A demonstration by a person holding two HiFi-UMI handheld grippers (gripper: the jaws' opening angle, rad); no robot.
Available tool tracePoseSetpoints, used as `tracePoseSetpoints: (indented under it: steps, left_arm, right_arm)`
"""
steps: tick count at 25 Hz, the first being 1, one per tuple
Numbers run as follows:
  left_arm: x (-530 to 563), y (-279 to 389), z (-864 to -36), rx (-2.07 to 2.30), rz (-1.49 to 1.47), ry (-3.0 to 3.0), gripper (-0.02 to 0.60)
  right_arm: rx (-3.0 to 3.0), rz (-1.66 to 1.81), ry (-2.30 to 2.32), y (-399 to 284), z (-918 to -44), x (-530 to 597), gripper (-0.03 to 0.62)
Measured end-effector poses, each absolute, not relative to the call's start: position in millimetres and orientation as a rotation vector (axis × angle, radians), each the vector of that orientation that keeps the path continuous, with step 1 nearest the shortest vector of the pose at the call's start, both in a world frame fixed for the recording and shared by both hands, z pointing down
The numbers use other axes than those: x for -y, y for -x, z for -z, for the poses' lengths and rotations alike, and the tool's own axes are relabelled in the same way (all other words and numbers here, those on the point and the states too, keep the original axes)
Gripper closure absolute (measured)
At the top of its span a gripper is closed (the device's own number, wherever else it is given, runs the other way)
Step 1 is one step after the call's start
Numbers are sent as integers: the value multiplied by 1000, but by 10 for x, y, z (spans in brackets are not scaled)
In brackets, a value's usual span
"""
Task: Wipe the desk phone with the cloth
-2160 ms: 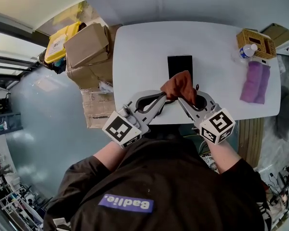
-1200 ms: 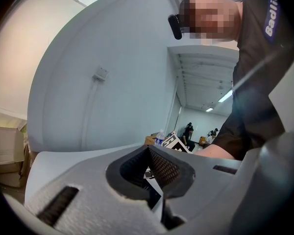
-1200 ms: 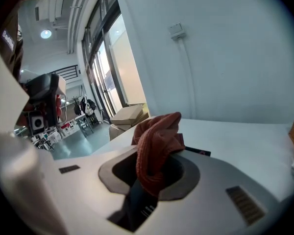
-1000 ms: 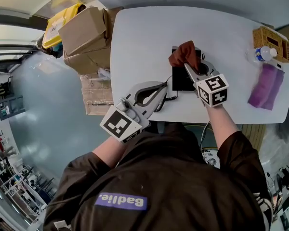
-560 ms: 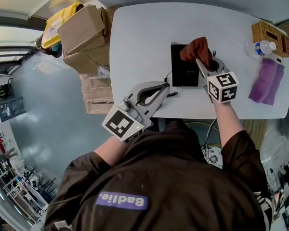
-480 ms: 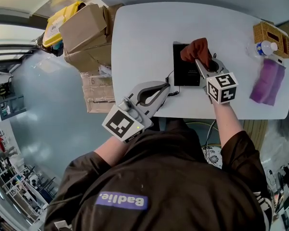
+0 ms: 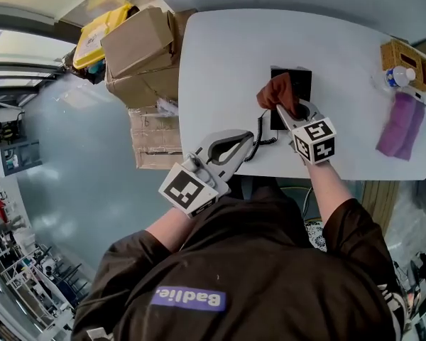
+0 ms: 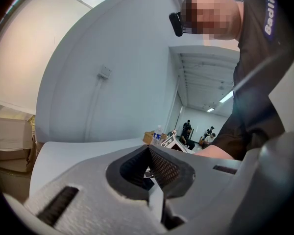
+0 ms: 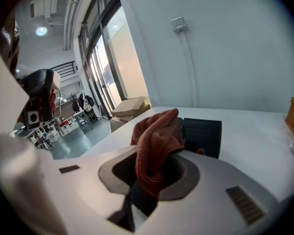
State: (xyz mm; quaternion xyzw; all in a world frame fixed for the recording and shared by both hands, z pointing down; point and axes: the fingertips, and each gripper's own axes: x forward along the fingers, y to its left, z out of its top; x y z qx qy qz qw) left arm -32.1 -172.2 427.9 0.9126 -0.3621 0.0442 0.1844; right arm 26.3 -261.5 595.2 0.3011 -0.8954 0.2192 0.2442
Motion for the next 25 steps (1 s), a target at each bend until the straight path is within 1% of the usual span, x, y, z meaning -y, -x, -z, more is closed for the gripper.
tracePoseSetpoints:
  steps: [3, 12, 15, 19, 25]
  left_arm:
    - [1676, 269, -4278, 1008, -123, -2576, 566]
    - [1676, -119, -4276, 1006, -125, -2593, 566]
    - [1635, -225, -4303, 1017, -124, -2581, 566]
    - [1577, -265, -4341, 1043, -146, -2556, 566]
    - [1490, -197, -4332, 1098, -165, -2544, 566]
  right_arm:
    - [2431, -596, -833, -364, -5971, 2584, 499]
    - [2386, -593, -893, -1054, -6052, 2621, 499]
    - [2385, -594, -892, -1190, -6087, 2602, 500]
    - [2403, -606, -849, -1120, -6108, 2536, 499]
    - [2432, -593, -705, -719, -6151, 2325, 500]
